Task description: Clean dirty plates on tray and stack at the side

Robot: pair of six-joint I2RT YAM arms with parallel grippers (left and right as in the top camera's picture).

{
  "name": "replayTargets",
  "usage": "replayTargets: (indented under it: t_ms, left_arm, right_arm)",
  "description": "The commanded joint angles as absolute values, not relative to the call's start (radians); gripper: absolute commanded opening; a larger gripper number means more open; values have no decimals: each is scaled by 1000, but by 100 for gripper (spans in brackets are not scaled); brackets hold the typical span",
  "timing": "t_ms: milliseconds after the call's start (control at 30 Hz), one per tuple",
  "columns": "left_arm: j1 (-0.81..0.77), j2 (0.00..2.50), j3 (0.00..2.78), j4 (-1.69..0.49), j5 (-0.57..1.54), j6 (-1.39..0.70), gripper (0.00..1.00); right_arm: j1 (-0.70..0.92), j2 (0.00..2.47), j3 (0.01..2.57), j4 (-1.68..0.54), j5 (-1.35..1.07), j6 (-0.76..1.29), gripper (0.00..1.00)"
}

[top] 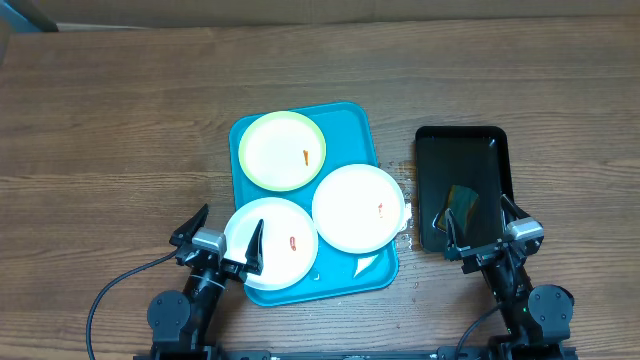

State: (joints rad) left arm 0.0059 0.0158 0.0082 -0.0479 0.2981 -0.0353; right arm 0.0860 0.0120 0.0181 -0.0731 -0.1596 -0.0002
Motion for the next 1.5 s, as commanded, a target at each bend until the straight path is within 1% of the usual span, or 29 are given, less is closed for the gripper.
replayTargets:
  t_ms: [0,333,467,600,767,867,933,1033,1100,1200,1267,1367,1400,1467]
  left_arm:
    - [-1,4,5,-49,288,-52,100]
    - [-1,4,5,-48,308,-73,100]
    - [-1,4,5,-48,316,-210,100]
    - [-1,4,5,-47,328,-406,100]
    - [-1,4,5,-38,342,-495,100]
    - [-1,4,5,12,359,-501,100]
    - [-1,4,5,91,359,-501,100]
    - [-1,4,6,221,359,-492,100]
    - [-1,4,22,242,363,-494,100]
    - [-1,6,88,178,409,-493,100]
    - [-1,15,156,89,421,-452,100]
    - [-1,62,294,-52,419,-350,100]
    - [-1,93,358,-116,414,-329,100]
    - [-1,159,477,-242,404,-324,100]
  right_arm:
    - [91,7,8,-68,-157,-1,100]
    - [91,7,8,-68,-157,-1,100]
    - [91,7,8,-66,-158,-1,100]
    - [91,7,8,-66,-158,-1,100]
    - [91,7,8,-65,-181,0,100]
    - [91,7,8,-53,-302,0,100]
    - [91,7,9,-37,-406,10,100]
    - [91,7,18,-19,-458,114,100]
    - [91,7,45,-20,-459,184,100]
    - [91,7,114,-27,-466,215,100]
    - [91,10,184,-72,-453,210,100]
    - [91,55,326,-229,-427,210,100]
    - [91,97,399,-318,-427,210,100]
    - [91,173,496,-429,-427,210,100]
